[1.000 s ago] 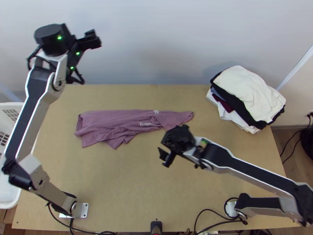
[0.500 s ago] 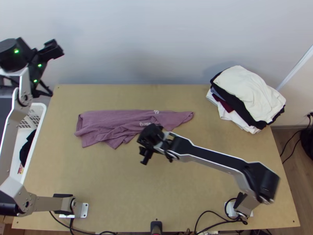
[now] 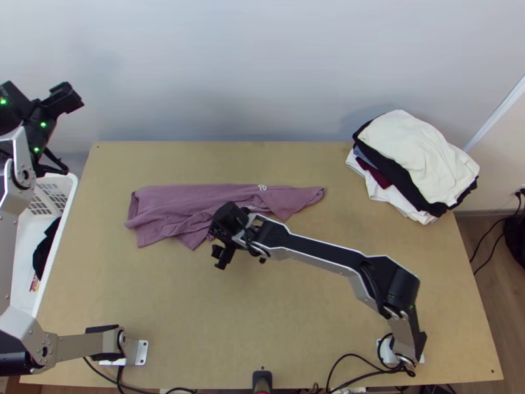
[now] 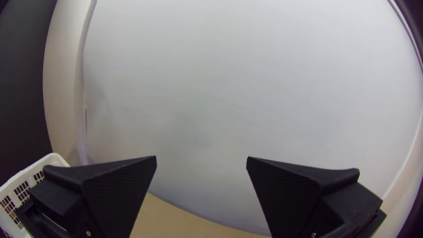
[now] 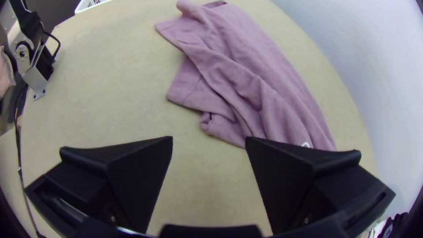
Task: Fold the t-shirt
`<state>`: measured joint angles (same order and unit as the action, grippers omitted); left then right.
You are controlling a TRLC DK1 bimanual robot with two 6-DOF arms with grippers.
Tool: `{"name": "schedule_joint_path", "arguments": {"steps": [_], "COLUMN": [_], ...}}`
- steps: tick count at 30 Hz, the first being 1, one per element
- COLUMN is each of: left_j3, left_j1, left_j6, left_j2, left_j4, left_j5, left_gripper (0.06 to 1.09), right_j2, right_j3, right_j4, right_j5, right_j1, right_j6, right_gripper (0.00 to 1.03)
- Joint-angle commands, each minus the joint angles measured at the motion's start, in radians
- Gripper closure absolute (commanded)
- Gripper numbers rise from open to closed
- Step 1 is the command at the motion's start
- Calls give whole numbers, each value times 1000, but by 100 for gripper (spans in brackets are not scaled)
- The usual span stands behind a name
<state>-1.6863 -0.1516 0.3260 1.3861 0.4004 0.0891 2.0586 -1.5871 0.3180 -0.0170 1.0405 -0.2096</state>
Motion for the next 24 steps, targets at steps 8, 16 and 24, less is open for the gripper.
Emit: {"name": "schedule_joint_path", "arguments": {"steps": [8,16,24], "left_j3": [45,93,108], "left_j1": [-46,-57,-55], "left_j6": [7,7,10], "left_j2": [-42,-64,-67], "left_j4": [-23,-29,-35], "left_j5": [-37,-42,-43], "left_gripper": [10,10,10], "right_j2": [130,183,207], "right_j3": [-123,-166,-197], "right_j4": [-5,-3,-2], "right_j5": [6,6,6], "right_j1": [-31,-88,-165], "right_j6": [10,13,22], "right_gripper": [26,26,26]}}
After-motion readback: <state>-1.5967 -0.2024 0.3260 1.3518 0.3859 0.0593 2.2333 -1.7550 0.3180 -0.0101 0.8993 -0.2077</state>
